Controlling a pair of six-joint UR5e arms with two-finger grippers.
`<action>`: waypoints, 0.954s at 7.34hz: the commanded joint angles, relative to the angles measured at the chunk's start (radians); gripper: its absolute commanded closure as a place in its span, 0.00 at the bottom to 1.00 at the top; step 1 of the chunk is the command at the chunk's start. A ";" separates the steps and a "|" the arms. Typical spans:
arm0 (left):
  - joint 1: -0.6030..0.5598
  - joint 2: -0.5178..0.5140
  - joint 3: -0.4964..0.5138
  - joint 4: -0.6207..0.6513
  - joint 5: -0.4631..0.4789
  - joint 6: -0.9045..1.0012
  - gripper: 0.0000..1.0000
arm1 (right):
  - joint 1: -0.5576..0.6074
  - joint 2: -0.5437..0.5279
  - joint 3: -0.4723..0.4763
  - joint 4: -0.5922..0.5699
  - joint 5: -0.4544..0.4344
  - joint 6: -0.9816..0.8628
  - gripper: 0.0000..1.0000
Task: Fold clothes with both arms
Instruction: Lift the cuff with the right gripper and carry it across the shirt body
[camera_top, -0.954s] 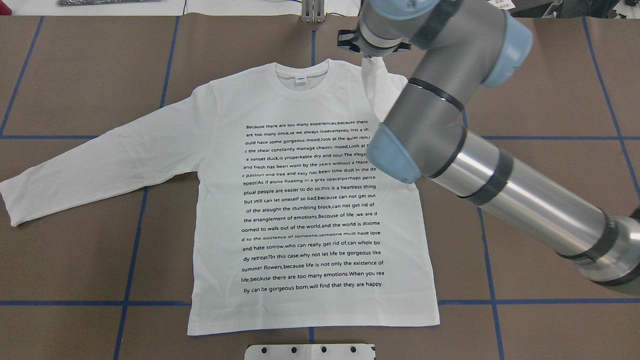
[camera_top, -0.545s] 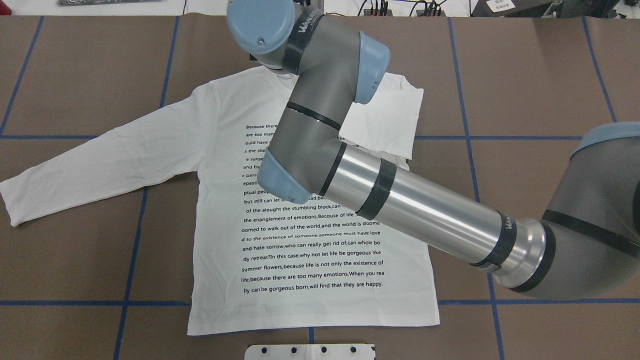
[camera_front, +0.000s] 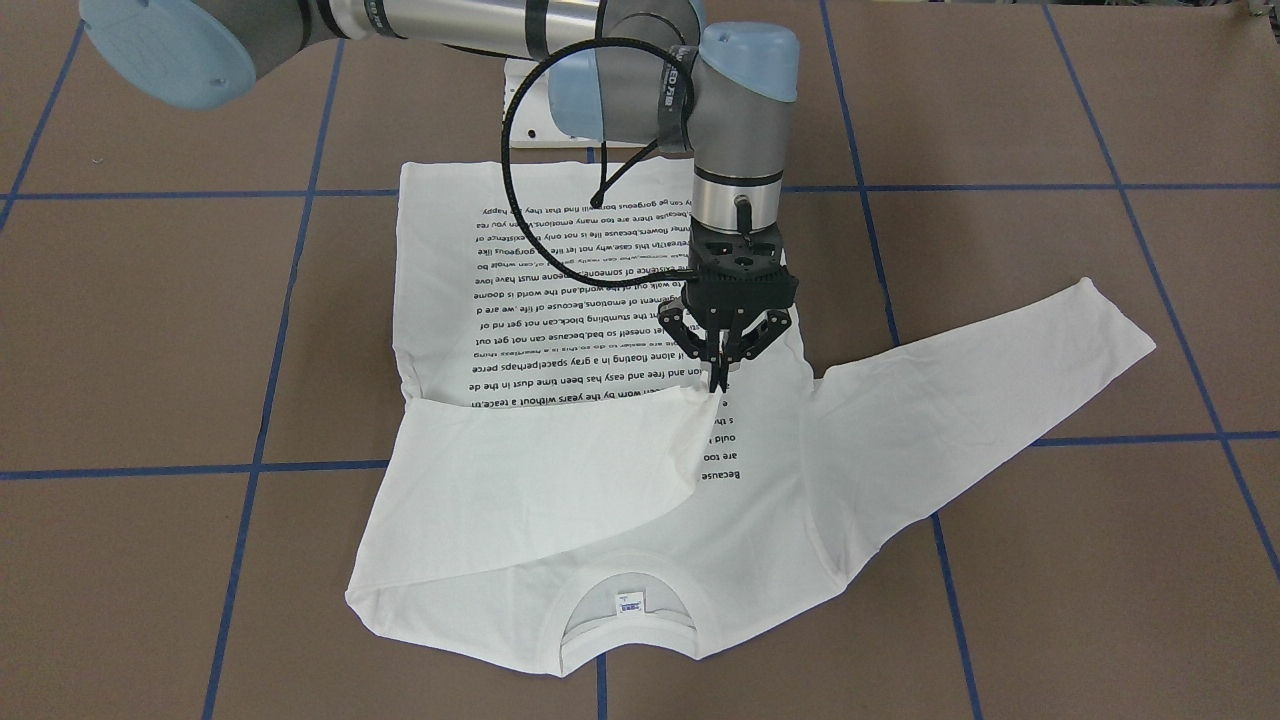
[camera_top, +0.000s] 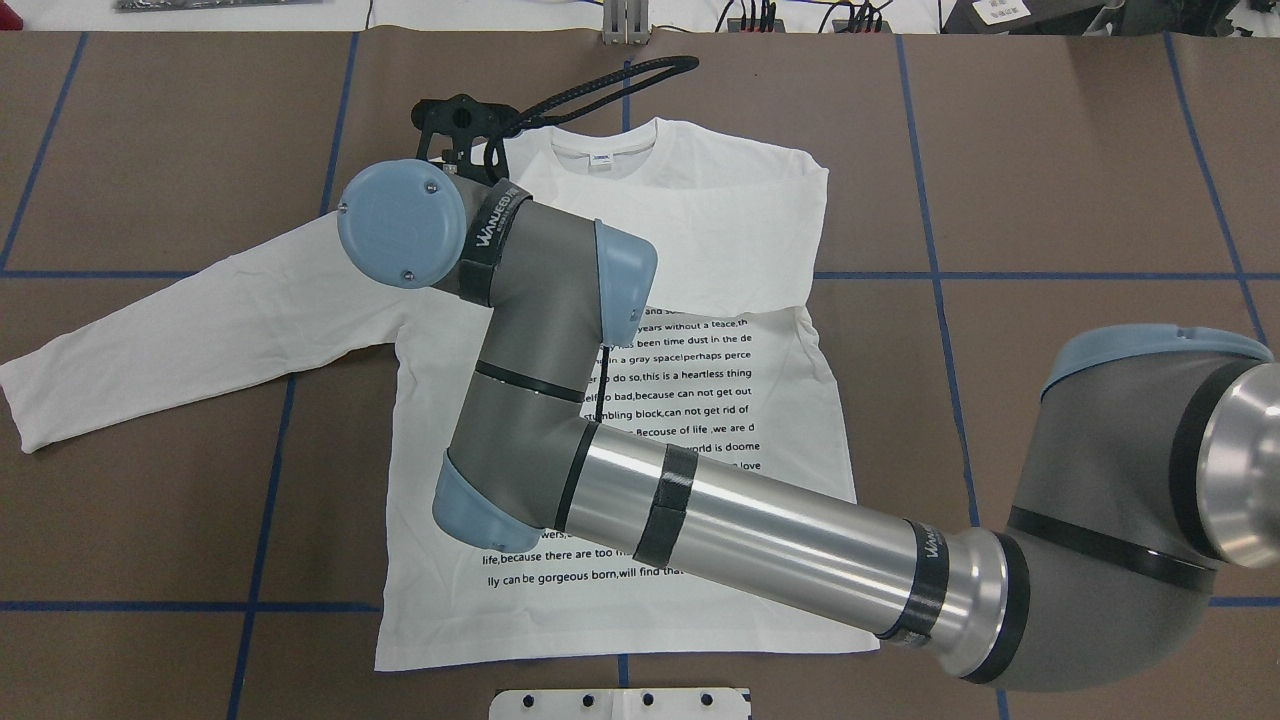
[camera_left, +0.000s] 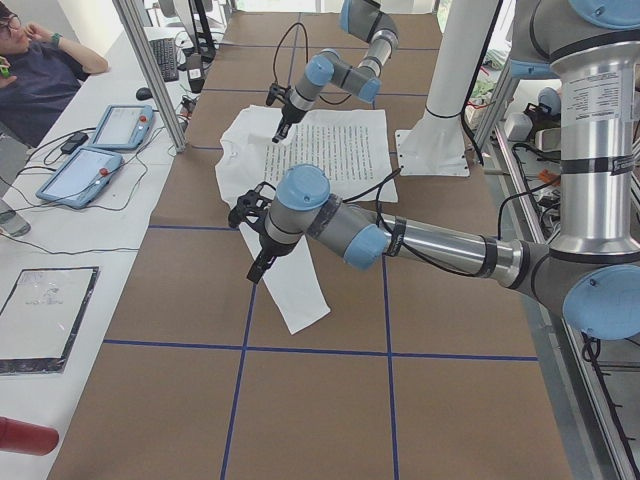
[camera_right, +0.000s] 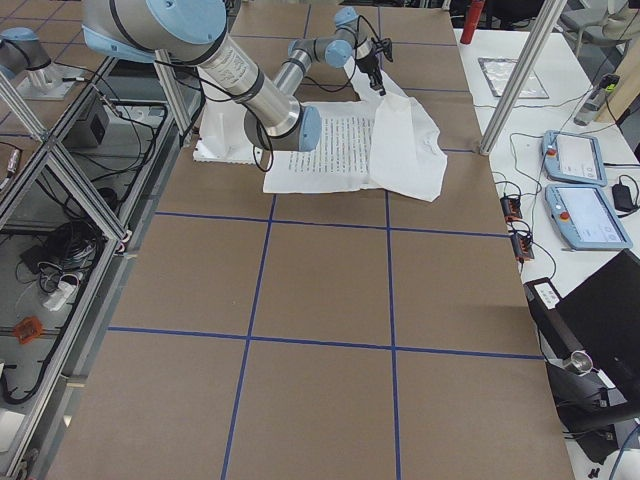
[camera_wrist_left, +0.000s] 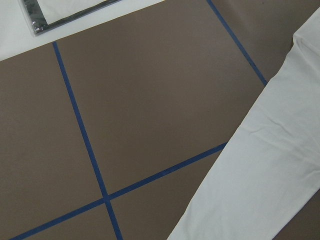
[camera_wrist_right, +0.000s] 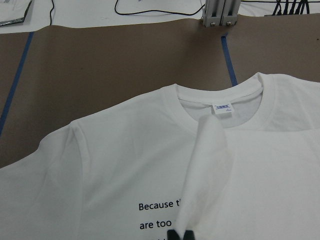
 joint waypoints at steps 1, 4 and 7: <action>0.000 -0.001 0.000 0.002 0.000 -0.001 0.00 | -0.020 0.034 -0.058 0.017 -0.007 0.061 0.00; 0.003 -0.030 0.004 0.000 0.003 -0.011 0.00 | 0.074 0.031 -0.061 0.010 0.130 0.066 0.00; 0.017 -0.046 0.013 -0.130 0.003 -0.031 0.00 | 0.280 -0.053 -0.012 0.008 0.405 -0.077 0.00</action>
